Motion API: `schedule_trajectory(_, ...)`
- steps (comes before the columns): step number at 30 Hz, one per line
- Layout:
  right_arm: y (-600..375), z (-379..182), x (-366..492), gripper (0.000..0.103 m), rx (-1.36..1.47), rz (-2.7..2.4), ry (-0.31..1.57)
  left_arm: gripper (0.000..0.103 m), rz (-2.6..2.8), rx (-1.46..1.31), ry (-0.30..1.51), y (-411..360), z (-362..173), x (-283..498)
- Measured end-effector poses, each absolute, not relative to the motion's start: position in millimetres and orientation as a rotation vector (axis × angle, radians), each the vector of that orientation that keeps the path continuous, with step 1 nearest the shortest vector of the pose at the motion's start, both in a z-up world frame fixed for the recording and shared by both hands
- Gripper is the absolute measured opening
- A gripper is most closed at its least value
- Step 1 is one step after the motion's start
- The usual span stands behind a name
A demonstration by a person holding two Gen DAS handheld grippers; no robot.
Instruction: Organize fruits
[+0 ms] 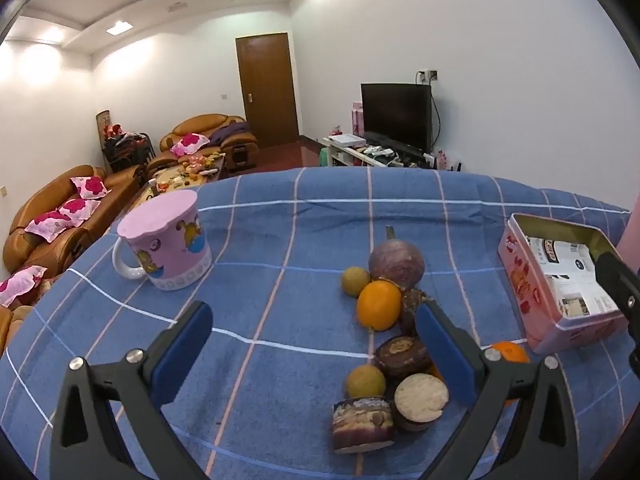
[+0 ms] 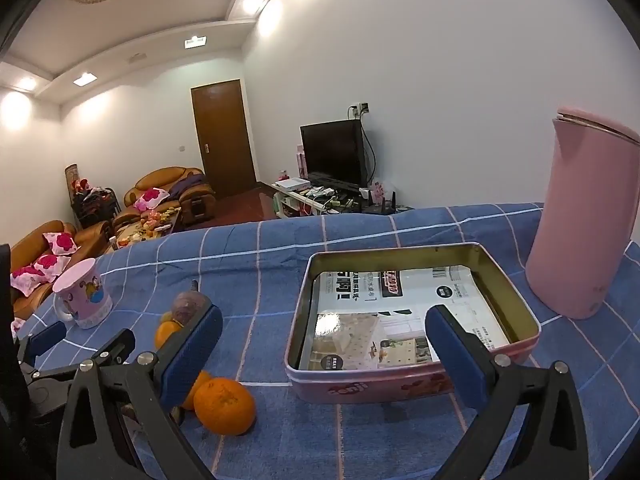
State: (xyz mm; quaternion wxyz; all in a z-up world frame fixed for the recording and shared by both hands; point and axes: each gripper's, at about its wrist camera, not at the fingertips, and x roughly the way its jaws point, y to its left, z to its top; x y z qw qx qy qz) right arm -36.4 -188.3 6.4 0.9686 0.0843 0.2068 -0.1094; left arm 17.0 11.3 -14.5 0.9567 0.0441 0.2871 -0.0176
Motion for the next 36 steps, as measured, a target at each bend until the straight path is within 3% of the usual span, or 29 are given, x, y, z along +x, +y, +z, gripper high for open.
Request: schedule_trajectory(36, -173.4, 10.0, -45.2, 0.102, 0.126, -0.156, 0.391, 0.103, -0.017, 0.104, 0.561, 19.3, -15.2, 4.7)
